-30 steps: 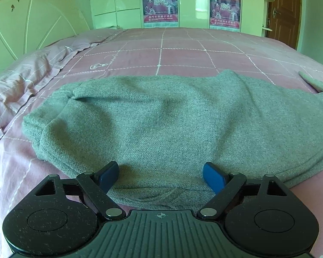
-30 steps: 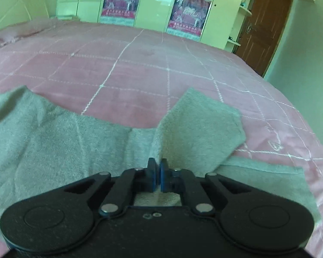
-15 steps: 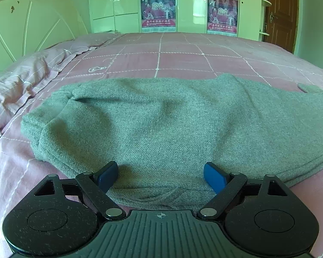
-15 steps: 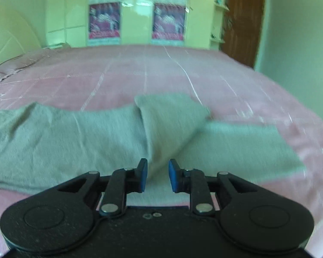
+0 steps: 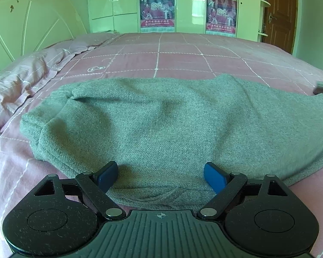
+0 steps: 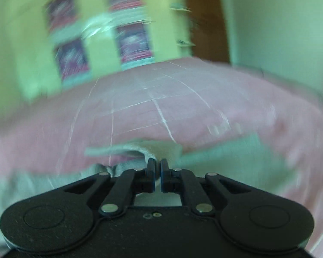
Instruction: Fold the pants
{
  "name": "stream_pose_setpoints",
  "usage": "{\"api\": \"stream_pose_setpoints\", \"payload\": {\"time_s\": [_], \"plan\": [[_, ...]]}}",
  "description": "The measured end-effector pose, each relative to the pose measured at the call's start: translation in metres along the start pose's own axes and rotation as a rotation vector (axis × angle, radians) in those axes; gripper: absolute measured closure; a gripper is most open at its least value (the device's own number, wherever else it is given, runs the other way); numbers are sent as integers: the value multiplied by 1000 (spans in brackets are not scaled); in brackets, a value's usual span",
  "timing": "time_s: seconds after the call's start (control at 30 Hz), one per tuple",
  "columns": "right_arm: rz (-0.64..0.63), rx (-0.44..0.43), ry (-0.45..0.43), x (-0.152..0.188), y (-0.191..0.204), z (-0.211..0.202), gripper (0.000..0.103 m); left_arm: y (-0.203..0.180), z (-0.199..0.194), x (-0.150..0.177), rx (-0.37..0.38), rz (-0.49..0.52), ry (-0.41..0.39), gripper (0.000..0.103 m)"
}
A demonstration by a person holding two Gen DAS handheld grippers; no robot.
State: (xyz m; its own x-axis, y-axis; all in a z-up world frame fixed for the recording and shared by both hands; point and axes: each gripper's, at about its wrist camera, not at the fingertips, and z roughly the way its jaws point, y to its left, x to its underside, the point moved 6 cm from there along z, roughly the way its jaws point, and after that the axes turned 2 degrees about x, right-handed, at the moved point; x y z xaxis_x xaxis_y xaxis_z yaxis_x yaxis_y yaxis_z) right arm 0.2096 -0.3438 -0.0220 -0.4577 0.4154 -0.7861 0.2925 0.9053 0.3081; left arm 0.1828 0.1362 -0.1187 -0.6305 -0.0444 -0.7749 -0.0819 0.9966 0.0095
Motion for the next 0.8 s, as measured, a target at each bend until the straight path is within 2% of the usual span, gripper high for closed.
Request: {"api": "stream_pose_setpoints", "payload": {"time_s": [0.03, 0.07, 0.1, 0.13, 0.17, 0.23, 0.3, 0.37, 0.47, 0.6, 0.63, 0.67, 0.73, 0.8], "plan": [[109, 4, 72, 14, -25, 7, 103, 0, 0, 0, 0, 0, -2, 16], [131, 25, 160, 30, -40, 17, 103, 0, 0, 1, 0, 1, -3, 16], [124, 25, 196, 41, -48, 22, 103, 0, 0, 1, 1, 2, -2, 16], [91, -2, 171, 43, -48, 17, 101, 1, 0, 0, 2, 4, 1, 16], [5, 0, 140, 42, -41, 10, 90, 1, 0, 0, 4, 6, 5, 16], [-208, 32, 70, 37, -17, -2, 88, 1, 0, -1, 6, 7, 12, 16], [-426, 25, 12, 33, 13, -7, 83, 0, 1, -1, 0, 7, 10, 15], [-665, 30, -24, 36, 42, -6, 66, -2, 1, -1, -8, 4, 7, 15], [-942, 19, -6, 50, 82, 13, 65, -2, 2, -1, -11, 2, 9, 14], [-1175, 92, 47, 74, 101, 45, 67, -1, 2, -2, -9, -5, 14, 14], [-1220, 115, 35, 76, 102, 51, 74, -1, 2, -2, -11, -4, 14, 14], [-1230, 126, 31, 75, 102, 52, 102, -1, 2, -2, -12, -6, 16, 14], [-1128, 123, 17, 58, 98, 50, 103, -1, 3, -2, -14, -6, 19, 14], [-880, 66, -37, 23, 87, 30, 103, -1, 3, -3, -13, -4, 19, 14]]}}
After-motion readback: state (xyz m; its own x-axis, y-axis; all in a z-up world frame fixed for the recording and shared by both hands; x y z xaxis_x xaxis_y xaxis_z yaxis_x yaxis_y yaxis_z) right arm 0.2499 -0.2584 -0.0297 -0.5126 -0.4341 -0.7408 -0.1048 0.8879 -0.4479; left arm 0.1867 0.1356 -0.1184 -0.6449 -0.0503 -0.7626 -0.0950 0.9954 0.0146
